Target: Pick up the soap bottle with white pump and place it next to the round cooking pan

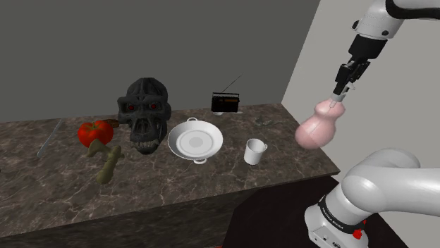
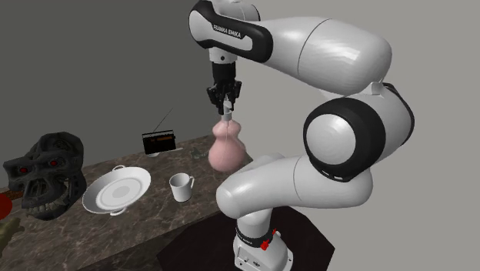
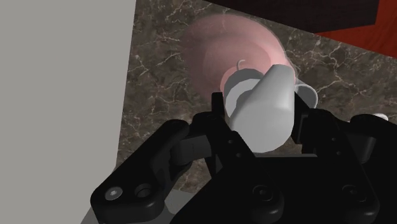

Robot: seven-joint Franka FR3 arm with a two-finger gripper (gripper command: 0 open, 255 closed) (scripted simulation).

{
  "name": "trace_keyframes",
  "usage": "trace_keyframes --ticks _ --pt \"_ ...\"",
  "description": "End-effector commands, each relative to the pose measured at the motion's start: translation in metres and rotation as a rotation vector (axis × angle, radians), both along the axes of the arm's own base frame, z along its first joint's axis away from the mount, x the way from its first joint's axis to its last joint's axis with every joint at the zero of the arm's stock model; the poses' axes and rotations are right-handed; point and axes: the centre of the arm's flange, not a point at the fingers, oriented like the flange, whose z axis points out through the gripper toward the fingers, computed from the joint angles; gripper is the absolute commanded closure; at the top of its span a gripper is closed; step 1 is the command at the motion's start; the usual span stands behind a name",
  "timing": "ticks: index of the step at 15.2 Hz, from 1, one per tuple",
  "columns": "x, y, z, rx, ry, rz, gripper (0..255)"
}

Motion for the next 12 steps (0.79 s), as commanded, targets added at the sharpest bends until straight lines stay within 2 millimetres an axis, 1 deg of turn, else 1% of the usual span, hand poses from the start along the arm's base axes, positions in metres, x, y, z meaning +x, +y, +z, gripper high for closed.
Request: trace_keyframes --ticks 1,12 --pt "-0.001 0.001 0.011 0.0 -0.001 0.0 255" --pt "-0.001 0.001 0.069 0.0 -0.001 0.0 255"
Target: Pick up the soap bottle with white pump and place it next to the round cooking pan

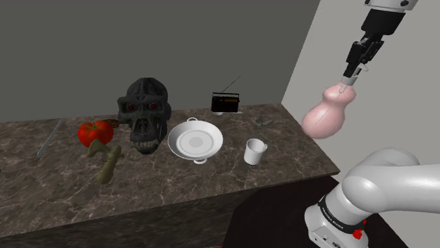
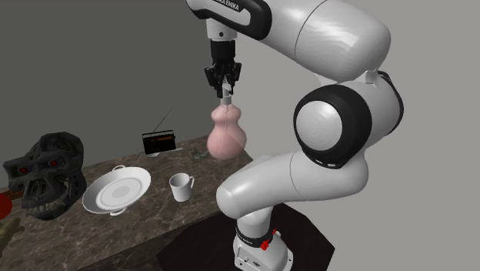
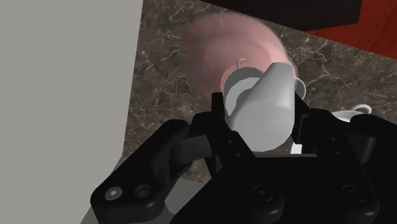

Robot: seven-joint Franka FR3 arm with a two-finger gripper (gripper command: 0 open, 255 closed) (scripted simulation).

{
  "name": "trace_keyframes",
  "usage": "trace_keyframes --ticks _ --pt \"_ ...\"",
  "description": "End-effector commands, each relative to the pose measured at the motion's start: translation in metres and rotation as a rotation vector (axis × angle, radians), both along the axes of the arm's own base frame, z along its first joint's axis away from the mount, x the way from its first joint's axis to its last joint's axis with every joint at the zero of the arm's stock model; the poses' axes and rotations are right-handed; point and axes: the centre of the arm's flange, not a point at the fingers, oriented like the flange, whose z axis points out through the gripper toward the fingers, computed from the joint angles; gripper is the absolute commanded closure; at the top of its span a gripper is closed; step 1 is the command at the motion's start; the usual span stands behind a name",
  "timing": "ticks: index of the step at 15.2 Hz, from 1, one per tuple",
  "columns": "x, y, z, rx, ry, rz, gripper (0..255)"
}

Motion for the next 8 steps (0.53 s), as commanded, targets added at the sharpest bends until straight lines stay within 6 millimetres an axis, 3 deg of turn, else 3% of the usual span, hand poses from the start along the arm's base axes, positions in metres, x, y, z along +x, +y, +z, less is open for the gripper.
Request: trace_keyframes --ticks 1,8 --pt "0.0 -0.001 0.011 0.0 -0.001 0.0 255" --pt "0.0 -0.001 0.048 0.0 -0.001 0.0 255"
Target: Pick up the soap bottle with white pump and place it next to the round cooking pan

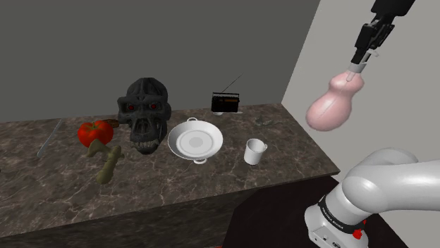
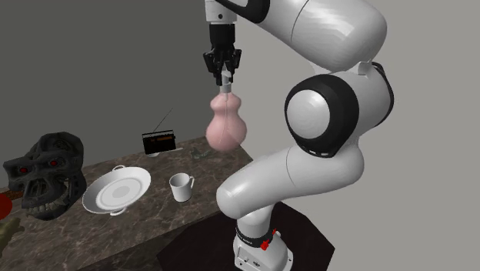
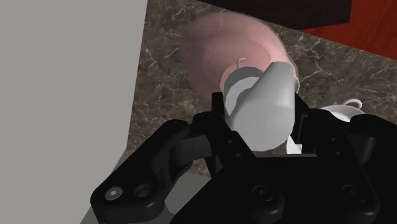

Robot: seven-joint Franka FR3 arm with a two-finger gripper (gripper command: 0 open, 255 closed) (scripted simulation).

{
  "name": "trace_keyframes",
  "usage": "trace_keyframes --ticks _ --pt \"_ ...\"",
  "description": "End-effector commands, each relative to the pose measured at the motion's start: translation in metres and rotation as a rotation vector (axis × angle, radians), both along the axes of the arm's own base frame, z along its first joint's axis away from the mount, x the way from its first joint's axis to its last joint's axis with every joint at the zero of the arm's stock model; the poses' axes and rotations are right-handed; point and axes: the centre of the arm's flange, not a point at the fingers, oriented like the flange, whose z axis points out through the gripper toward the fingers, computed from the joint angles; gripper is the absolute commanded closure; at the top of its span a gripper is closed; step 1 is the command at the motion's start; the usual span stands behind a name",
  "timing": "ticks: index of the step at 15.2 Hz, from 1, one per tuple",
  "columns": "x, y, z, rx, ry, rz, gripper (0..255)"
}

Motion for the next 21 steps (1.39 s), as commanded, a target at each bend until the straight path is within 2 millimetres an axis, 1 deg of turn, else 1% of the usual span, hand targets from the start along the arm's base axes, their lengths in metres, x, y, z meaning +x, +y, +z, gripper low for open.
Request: trace_keyframes --ticks 1,17,21 --pt "0.0 -0.001 0.011 0.0 -0.001 0.0 255" --pt "0.0 -0.001 0.095 0.0 -0.001 0.0 255" --pt "0.019 0.048 0.095 0.0 -0.001 0.0 255"
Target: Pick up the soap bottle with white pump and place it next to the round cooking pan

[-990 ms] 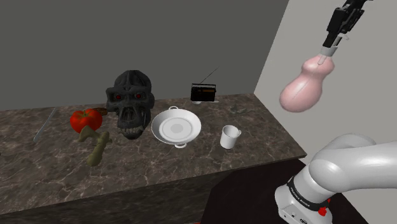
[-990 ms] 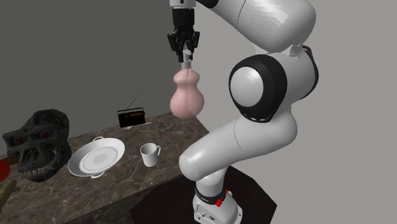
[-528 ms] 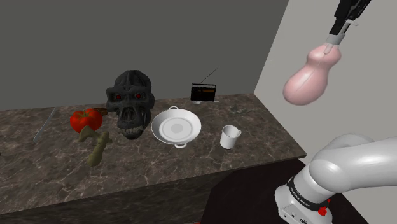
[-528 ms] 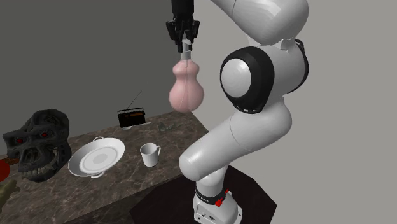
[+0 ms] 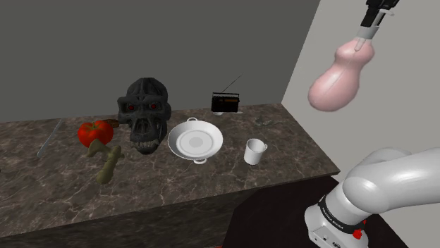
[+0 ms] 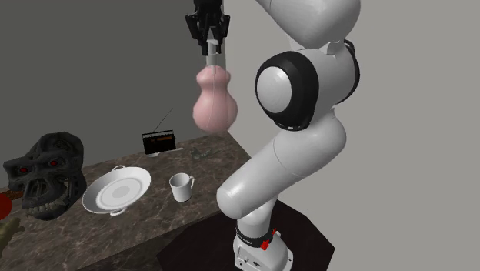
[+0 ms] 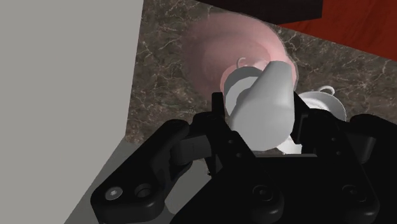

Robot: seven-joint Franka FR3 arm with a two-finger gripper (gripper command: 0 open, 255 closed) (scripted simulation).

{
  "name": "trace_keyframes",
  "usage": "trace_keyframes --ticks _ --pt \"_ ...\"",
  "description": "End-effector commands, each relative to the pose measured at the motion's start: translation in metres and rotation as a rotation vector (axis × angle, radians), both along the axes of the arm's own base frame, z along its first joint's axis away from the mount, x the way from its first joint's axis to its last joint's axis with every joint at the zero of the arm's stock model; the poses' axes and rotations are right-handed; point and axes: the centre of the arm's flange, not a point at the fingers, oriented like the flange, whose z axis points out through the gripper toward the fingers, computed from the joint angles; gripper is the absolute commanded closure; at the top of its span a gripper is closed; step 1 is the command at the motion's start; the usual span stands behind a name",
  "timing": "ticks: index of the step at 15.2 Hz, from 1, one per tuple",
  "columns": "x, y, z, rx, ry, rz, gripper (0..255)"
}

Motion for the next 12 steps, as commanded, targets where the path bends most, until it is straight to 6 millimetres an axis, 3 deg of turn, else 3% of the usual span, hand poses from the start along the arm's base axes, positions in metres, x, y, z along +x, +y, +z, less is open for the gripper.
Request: trace_keyframes --ticks 1,12 --pt "0.008 0.025 0.0 0.0 -0.001 -0.001 255" --pt "0.061 0.161 0.001 0.0 -0.001 -0.001 255"
